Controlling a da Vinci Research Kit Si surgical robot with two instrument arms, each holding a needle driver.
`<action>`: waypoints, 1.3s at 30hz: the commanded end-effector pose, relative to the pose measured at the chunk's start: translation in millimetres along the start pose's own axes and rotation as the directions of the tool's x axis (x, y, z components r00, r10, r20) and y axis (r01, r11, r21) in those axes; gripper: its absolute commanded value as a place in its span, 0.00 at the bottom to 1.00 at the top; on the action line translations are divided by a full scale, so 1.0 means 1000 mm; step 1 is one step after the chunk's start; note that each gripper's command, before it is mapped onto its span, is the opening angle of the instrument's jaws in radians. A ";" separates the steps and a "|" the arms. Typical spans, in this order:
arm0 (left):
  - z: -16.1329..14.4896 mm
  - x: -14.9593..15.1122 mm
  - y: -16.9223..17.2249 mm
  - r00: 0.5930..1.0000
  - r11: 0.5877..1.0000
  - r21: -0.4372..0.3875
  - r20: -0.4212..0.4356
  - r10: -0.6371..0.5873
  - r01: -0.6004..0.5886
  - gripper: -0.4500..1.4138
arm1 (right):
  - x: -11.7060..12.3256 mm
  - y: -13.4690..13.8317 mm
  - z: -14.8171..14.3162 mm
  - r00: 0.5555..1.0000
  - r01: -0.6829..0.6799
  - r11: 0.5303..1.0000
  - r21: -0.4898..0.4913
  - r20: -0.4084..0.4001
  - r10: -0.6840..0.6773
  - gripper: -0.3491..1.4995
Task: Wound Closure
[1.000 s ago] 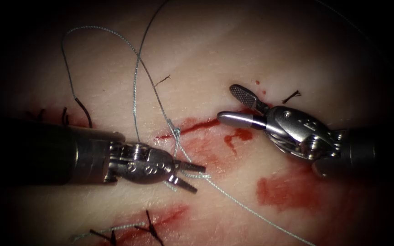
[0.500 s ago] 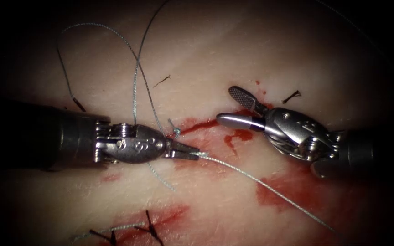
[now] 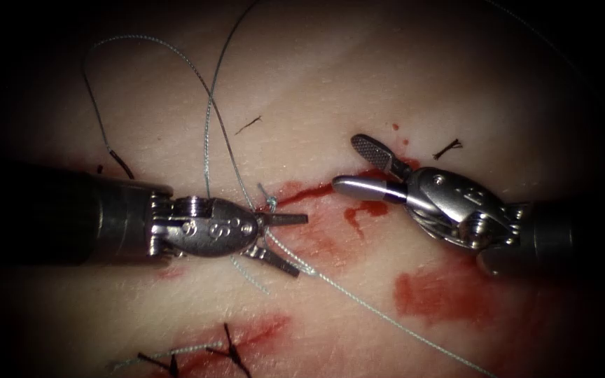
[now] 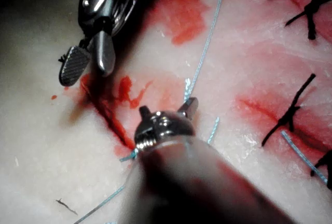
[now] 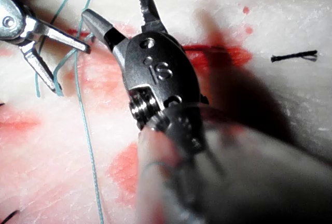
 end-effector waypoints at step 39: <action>-0.0017 -0.0023 -0.0077 0.773 0.845 0.045 -0.433 -0.464 0.532 0.00 | -0.0050 -0.0024 0.0021 0.998 -0.015 1.000 0.012 0.064 0.014 0.89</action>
